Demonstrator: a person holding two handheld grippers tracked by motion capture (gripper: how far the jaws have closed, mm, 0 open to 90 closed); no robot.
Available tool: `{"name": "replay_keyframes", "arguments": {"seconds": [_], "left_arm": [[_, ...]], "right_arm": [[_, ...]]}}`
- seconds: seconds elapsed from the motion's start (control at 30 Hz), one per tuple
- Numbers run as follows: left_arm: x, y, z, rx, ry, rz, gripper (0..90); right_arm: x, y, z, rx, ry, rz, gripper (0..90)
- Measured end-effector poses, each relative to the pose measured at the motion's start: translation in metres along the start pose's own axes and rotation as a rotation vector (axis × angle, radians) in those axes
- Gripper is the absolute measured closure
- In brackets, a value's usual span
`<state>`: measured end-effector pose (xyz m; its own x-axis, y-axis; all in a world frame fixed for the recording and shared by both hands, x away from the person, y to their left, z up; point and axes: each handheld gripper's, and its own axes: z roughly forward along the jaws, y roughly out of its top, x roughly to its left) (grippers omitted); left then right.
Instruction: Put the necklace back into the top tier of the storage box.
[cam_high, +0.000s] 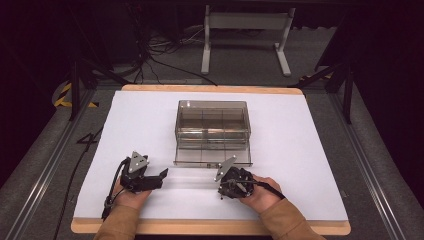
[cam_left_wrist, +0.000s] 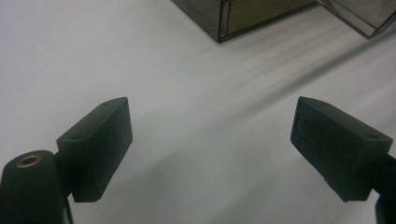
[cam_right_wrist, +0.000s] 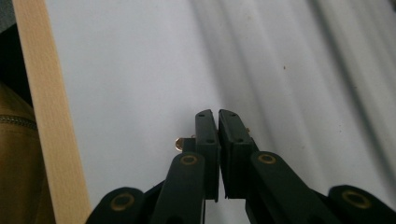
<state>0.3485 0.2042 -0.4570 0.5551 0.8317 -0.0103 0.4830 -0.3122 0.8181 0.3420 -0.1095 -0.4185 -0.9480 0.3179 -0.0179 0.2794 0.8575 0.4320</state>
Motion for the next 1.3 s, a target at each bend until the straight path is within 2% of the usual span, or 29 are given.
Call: {"name": "replay_keyframes", "arguments": {"seconds": [0.43,0.47,0.53,0.63,0.87,1.03,1.3], "left_arm": [[0.000,0.000,0.000,0.003,-0.001,-0.003,13.3],[0.000,0.000,0.000,0.002,-0.001,-0.004,13.2],[0.000,0.000,0.000,0.002,-0.001,-0.004,13.3],[0.000,0.000,0.000,0.002,-0.001,-0.004,13.2],[0.000,0.000,0.000,0.002,-0.002,-0.004,13.2],[0.000,0.000,0.000,0.002,-0.002,-0.004,13.2],[0.000,0.000,0.000,0.002,0.000,-0.003,13.2]], "right_arm": [[0.006,0.007,-0.026,-0.048,0.007,-0.006,87.4],[0.007,0.008,-0.028,-0.053,-0.001,-0.018,87.4],[0.008,0.010,-0.033,-0.052,0.000,-0.007,87.4],[0.009,0.013,-0.041,-0.069,-0.006,-0.015,87.4],[0.009,0.020,-0.055,-0.075,-0.007,-0.017,87.4],[0.008,0.025,-0.066,-0.086,0.015,-0.011,87.4],[0.006,0.031,-0.075,-0.085,0.000,-0.016,87.4]]}}
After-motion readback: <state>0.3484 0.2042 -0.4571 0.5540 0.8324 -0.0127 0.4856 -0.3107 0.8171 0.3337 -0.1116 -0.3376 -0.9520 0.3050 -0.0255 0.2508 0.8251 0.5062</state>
